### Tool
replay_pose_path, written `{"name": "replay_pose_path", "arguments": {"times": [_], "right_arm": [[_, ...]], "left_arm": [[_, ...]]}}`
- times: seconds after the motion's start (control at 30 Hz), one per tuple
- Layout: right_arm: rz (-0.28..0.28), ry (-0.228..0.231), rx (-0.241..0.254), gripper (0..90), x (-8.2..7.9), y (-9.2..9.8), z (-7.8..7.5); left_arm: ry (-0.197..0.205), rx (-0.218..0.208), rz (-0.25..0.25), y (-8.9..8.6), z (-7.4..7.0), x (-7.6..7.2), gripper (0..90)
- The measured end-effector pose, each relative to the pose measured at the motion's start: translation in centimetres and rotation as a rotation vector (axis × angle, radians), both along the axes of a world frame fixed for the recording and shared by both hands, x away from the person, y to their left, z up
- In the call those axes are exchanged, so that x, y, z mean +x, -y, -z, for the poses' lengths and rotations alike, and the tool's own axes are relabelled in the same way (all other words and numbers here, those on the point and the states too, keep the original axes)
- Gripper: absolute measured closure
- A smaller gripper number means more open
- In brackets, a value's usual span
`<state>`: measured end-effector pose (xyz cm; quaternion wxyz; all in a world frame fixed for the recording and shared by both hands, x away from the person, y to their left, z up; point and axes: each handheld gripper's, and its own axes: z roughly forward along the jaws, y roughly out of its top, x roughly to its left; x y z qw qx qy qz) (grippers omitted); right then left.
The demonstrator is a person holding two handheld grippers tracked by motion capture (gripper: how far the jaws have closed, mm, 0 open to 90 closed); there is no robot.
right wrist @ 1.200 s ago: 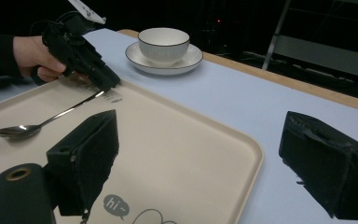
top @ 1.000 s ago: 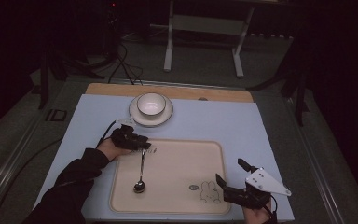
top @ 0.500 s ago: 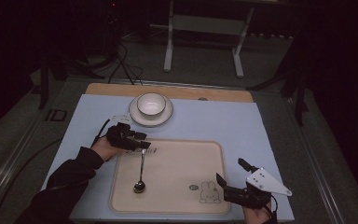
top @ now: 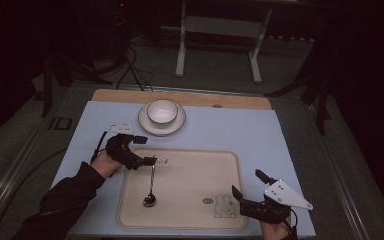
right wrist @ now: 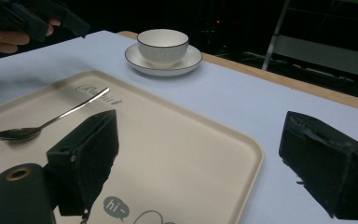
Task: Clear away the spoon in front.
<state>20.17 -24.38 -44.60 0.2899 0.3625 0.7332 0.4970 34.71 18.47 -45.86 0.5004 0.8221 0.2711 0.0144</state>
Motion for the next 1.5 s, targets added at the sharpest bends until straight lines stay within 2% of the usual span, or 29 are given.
{"name": "replay_pose_path", "arguments": {"times": [0.1, 0.17, 0.33, 0.53, 0.77, 1.07, 1.23, 1.5], "right_arm": [[0.000, -0.001, 0.000, 11.9, 0.0, 0.0, 0.0], [-0.001, 0.000, -0.001, 11.9, 0.1, 0.0, 0.0], [0.000, -0.004, 0.000, 11.9, 0.1, -0.1, 0.1], [0.001, -0.002, -0.005, 11.9, 0.1, -0.1, 0.0], [0.001, 0.002, -0.006, 11.9, 0.0, -0.1, 0.0], [0.002, 0.005, -0.012, 11.9, 0.0, -0.2, 0.0], [0.001, 0.008, -0.013, 11.9, -0.1, -0.2, 0.0], [0.000, 0.011, -0.021, 11.9, -0.1, -0.3, 0.0]], "left_arm": [[0.023, -0.008, -0.027, -0.2, -0.3, -0.7, 0.1], [0.031, -0.021, -0.024, -0.4, -0.6, -1.2, 0.1], [0.068, -0.018, -0.047, -0.9, -1.5, -2.6, 0.1], [0.075, -0.009, -0.062, -1.3, -1.8, -3.9, 0.1], [0.078, -0.027, -0.074, -1.8, -1.8, -5.3, 0.2], [0.061, -0.049, -0.141, -2.7, -0.5, -6.5, 0.2], [0.056, -0.038, -0.187, -2.9, 0.7, -7.0, 0.2], [0.049, -0.049, -0.222, -3.3, 2.2, -7.3, 0.2]]}}
